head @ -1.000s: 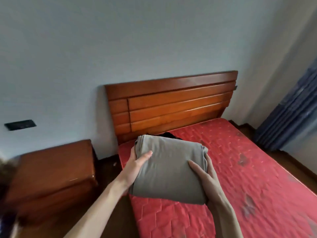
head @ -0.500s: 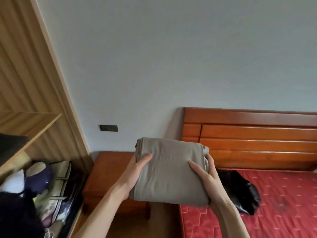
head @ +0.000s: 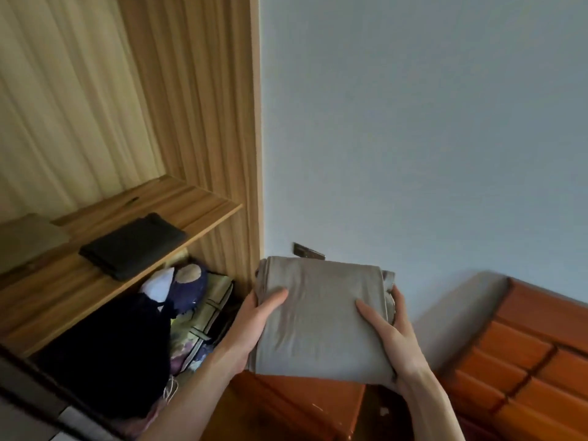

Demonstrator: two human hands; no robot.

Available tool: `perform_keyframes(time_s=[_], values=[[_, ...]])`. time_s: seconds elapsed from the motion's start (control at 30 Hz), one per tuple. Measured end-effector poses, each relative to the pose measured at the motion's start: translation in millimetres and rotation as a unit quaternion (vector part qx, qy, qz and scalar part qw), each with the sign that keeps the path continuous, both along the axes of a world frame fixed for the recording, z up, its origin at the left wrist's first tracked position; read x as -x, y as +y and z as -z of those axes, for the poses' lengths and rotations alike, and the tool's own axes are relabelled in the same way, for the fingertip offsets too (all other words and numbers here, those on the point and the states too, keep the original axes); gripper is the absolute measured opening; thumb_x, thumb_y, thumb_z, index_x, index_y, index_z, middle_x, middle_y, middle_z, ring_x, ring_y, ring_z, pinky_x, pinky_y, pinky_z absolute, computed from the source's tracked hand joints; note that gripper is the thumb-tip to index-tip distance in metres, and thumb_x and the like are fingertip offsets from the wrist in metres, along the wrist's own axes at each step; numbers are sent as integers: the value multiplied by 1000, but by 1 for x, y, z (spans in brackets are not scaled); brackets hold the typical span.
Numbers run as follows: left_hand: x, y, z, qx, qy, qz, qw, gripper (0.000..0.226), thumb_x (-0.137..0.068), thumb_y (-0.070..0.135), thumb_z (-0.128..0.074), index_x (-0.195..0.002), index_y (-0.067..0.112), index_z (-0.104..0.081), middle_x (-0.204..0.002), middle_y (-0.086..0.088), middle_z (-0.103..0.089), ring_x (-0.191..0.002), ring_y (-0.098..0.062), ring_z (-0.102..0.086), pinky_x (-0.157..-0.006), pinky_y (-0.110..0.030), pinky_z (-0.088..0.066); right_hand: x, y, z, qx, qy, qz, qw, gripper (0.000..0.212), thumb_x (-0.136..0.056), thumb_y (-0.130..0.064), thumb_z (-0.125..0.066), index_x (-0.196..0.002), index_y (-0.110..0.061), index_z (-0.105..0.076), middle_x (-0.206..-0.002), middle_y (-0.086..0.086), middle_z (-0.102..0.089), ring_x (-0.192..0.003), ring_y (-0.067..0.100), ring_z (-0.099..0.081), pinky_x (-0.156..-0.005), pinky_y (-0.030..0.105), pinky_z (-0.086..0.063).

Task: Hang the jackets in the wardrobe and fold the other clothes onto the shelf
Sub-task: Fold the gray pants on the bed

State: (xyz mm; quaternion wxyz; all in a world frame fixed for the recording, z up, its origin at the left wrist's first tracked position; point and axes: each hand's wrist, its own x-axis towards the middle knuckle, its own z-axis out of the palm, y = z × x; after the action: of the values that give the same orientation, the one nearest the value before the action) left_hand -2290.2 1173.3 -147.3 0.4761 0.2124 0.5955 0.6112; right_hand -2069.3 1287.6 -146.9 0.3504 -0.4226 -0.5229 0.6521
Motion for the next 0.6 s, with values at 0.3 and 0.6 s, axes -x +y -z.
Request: perform_keyframes(time_s=[0.3,0.6], values=[[84,5,-2,-2,24,-193,981,50,-89,47,-75,-134,47,-53,-120,6,-72,-101,-14,-74,-81,-33,-59,139,84,8,4,-51,-196,979,67,-69,-55,-86,-128,-33,-62,-111,0,-78,-95,19,-77,-83,43,-63],[181,-32,12,-5,-14,-333,943,57,-84,42,-79,-135,36,-55,-117,-2,-76,-92,-18,-78,-72,-34,-62,297,74,15,-55,-68,-301,950,57,-92,-43,-73,-142,-30,-49,-120,-12,-62,-99,4,-63,-60,13,-50]])
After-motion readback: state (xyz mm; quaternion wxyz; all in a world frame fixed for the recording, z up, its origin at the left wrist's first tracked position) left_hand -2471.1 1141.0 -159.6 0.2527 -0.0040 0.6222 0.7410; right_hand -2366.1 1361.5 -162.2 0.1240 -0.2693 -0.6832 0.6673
